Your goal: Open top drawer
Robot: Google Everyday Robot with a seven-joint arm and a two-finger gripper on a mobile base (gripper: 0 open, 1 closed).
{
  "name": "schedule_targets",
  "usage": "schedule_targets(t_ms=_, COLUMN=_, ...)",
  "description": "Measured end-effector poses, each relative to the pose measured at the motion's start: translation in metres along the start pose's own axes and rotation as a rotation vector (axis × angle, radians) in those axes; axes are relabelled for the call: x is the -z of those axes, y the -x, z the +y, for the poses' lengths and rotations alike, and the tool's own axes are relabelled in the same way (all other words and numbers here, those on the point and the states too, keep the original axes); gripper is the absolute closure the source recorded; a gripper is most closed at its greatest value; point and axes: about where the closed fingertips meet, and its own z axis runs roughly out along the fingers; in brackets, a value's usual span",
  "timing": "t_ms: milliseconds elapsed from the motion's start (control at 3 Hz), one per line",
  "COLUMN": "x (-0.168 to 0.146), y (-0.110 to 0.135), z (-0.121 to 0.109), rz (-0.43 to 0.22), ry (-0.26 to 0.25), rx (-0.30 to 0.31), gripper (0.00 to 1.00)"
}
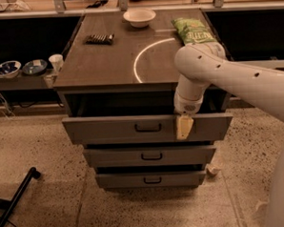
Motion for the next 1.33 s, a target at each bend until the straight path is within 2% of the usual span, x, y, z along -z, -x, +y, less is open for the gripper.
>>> schedule_targets(t_ms=333, x=0.001, y=-0.002, z=0.015, rz=-0.024, ry=-0.014, rx=0.002, gripper=0.37)
schedule_targets(t_ms=667, x=0.003, y=-0.007, z=0.044, rz=-0.027, ry=-0.015, rx=0.016, gripper=0.45)
schedule_targets(t_ms=1000, x=0.002, y=-0.005, z=0.064, rz=-0.014, ry=0.006, rx=0.038, gripper=0.46)
schedule_targets(t_ms=1333, x=0.006, y=-0.004, z=0.064, rz=-0.013, ry=0.005, rx=0.038, gripper=0.46)
